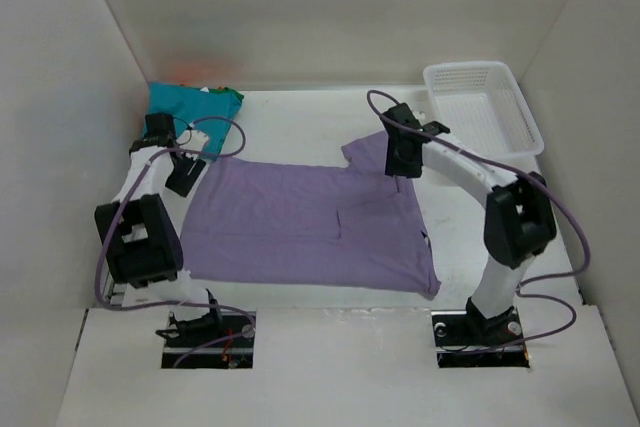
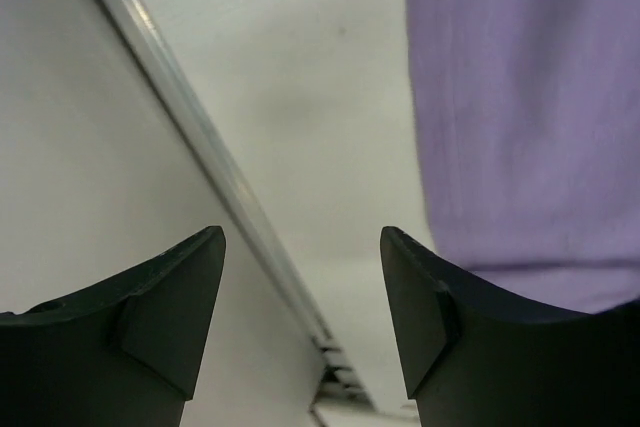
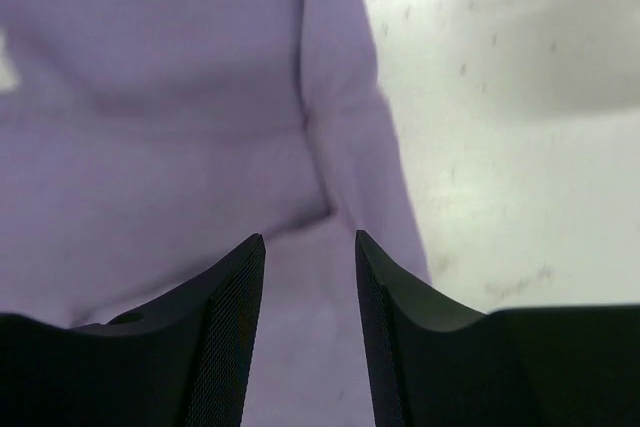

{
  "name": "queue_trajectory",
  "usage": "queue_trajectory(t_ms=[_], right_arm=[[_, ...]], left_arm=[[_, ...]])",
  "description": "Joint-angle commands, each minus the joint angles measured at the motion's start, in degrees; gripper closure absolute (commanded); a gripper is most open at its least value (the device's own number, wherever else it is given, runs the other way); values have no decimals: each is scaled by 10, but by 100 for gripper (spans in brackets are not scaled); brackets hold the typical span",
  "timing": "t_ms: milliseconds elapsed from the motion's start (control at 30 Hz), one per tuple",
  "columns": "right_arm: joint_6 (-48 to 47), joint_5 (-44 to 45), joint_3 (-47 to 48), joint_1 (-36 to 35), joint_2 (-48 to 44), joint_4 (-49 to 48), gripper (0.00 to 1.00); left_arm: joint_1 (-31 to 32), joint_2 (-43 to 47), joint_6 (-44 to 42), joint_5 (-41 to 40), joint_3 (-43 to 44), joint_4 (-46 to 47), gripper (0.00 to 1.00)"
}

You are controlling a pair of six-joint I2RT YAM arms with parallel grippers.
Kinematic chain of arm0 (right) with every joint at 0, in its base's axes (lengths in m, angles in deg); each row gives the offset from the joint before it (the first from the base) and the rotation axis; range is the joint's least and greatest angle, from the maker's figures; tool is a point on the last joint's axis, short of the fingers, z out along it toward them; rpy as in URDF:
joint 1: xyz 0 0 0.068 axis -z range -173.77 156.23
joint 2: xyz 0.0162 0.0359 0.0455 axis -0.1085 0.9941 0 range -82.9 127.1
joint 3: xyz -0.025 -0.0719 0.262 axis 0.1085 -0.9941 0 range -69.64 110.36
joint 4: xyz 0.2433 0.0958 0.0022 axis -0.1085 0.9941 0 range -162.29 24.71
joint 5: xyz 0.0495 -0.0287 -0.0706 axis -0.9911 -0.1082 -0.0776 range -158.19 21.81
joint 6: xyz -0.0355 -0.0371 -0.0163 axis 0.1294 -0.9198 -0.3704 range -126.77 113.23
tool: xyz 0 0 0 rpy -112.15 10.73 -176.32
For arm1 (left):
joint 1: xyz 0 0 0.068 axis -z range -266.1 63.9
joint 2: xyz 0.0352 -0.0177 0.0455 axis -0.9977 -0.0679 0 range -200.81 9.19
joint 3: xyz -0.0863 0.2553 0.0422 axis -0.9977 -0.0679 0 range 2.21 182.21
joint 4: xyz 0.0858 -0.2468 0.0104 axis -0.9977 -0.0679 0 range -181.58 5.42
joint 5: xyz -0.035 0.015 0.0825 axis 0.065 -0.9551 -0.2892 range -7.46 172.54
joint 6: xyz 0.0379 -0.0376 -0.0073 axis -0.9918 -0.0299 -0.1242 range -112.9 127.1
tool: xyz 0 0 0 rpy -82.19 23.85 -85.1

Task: Fold and stack the t-shirts
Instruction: Fold the flattened tshirt in 1/3 of the way

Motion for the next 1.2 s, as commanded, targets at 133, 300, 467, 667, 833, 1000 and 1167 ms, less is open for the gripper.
queue_trajectory(t_ms=[133, 300, 467, 667, 833, 1000, 1167], right_arm=[[-85, -2, 89, 36, 110, -44, 53], [-82, -18, 95, 42, 136, -34, 54], [-81, -21, 90, 49, 155, -21, 67], [-84, -21, 112, 56, 167, 0, 66], [-101, -8, 141, 53, 188, 31, 70], [-113, -17, 177, 53, 213, 70, 68], [-123, -41, 191, 49, 226, 108, 62]], left_arm=[[-12, -103, 137, 57, 55, 40, 41], [3, -131, 155, 70, 40, 48, 41], [11, -152, 166, 73, 33, 58, 42], [26, -168, 177, 72, 18, 62, 45], [42, -172, 177, 66, 11, 68, 46], [51, -195, 179, 66, 26, 60, 58], [56, -200, 180, 64, 31, 52, 61]])
